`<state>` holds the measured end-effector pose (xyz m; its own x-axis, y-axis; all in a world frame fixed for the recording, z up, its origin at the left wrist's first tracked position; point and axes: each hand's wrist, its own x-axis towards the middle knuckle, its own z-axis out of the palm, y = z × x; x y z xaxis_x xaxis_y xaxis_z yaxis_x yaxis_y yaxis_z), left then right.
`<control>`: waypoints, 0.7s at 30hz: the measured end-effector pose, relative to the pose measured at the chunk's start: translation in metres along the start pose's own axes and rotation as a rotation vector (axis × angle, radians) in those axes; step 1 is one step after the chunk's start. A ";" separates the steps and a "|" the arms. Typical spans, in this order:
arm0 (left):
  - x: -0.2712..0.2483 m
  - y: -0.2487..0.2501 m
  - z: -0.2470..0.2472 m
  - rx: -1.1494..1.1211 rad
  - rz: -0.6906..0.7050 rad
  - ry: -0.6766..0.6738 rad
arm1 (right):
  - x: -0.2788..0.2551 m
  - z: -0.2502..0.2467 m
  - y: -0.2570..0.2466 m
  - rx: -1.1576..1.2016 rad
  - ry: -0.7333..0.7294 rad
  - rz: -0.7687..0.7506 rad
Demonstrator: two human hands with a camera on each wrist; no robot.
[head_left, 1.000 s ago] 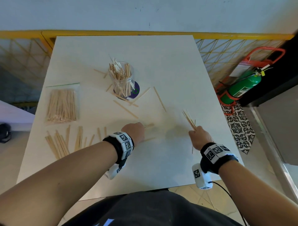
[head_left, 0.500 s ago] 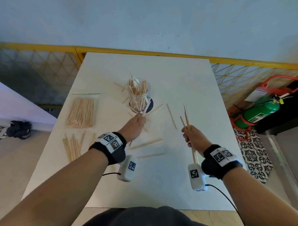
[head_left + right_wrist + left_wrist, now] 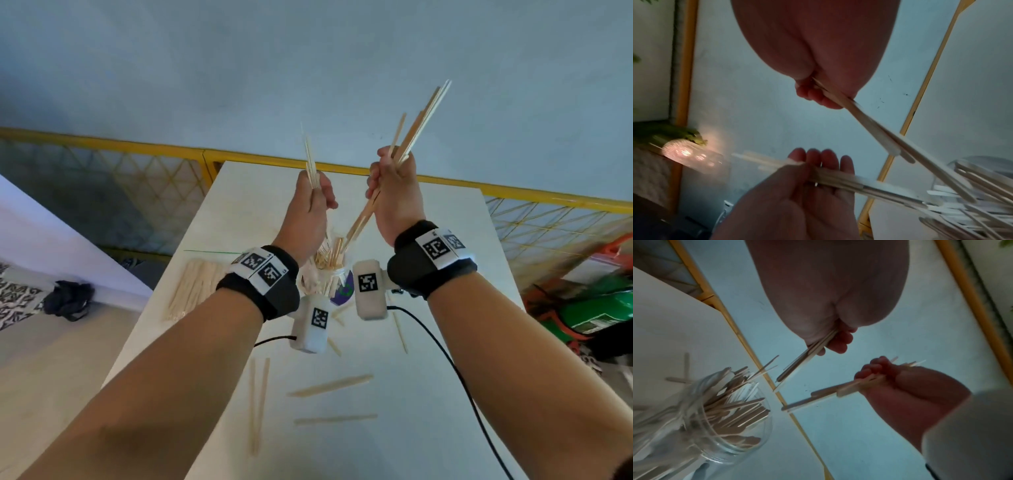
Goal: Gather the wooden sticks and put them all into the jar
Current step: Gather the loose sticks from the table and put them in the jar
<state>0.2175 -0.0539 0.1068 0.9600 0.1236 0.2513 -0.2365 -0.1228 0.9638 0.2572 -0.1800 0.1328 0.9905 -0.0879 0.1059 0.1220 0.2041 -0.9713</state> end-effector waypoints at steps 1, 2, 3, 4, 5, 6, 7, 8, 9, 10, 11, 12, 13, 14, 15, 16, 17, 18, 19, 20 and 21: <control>0.006 -0.008 0.001 0.012 -0.019 -0.010 | 0.007 0.006 0.008 -0.014 -0.001 -0.012; 0.009 -0.017 0.002 0.024 -0.048 -0.023 | 0.013 0.010 0.018 -0.025 -0.002 -0.016; 0.011 -0.026 0.003 0.033 -0.071 -0.030 | 0.016 0.013 0.030 -0.040 -0.002 -0.015; 0.012 -0.036 0.003 0.047 -0.090 -0.037 | 0.019 0.015 0.042 -0.060 -0.002 -0.011; 0.012 -0.045 0.004 0.067 -0.105 -0.048 | 0.020 0.016 0.055 -0.092 -0.007 -0.007; 0.010 -0.054 0.005 0.088 -0.121 -0.061 | 0.019 0.016 0.069 -0.126 -0.020 0.003; 0.008 -0.063 0.005 0.095 -0.138 -0.075 | 0.017 0.015 0.081 -0.158 -0.041 0.024; 0.007 -0.071 0.005 0.083 -0.161 -0.084 | 0.015 0.013 0.093 -0.184 -0.067 0.055; 0.005 -0.077 0.005 0.042 -0.188 -0.086 | 0.012 0.011 0.103 -0.219 -0.093 0.092; 0.005 -0.079 0.006 -0.005 -0.210 -0.080 | 0.009 0.009 0.111 -0.260 -0.118 0.126; 0.005 -0.081 0.007 -0.037 -0.223 -0.061 | 0.007 0.007 0.116 -0.306 -0.144 0.150; 0.006 -0.082 0.008 -0.032 -0.224 -0.034 | 0.005 0.004 0.120 -0.351 -0.173 0.155; 0.006 -0.083 0.008 -0.003 -0.215 -0.008 | 0.004 0.001 0.121 -0.402 -0.204 0.150; 0.006 -0.084 0.008 0.041 -0.189 0.012 | 0.004 -0.001 0.121 -0.433 -0.239 0.144; 0.006 -0.084 0.007 0.091 -0.151 0.014 | 0.003 -0.003 0.120 -0.442 -0.267 0.137; 0.005 -0.085 0.006 0.146 -0.114 -0.006 | 0.004 -0.006 0.119 -0.441 -0.279 0.134; 0.004 -0.086 0.004 0.189 -0.088 -0.037 | 0.005 -0.009 0.116 -0.443 -0.264 0.137; 0.003 -0.087 0.002 0.214 -0.080 -0.060 | 0.007 -0.012 0.116 -0.443 -0.232 0.143; 0.002 -0.087 0.001 0.222 -0.084 -0.070 | 0.008 -0.014 0.114 -0.453 -0.198 0.140; 0.001 -0.086 -0.001 0.216 -0.088 -0.067 | 0.009 -0.016 0.113 -0.462 -0.180 0.129; 0.001 -0.085 -0.002 0.195 -0.083 -0.057 | 0.009 -0.017 0.111 -0.480 -0.183 0.120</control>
<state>0.2382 -0.0414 0.0248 0.9832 0.0858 0.1610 -0.1282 -0.3031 0.9443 0.2788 -0.1749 0.0222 0.9959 0.0890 -0.0184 0.0065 -0.2713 -0.9625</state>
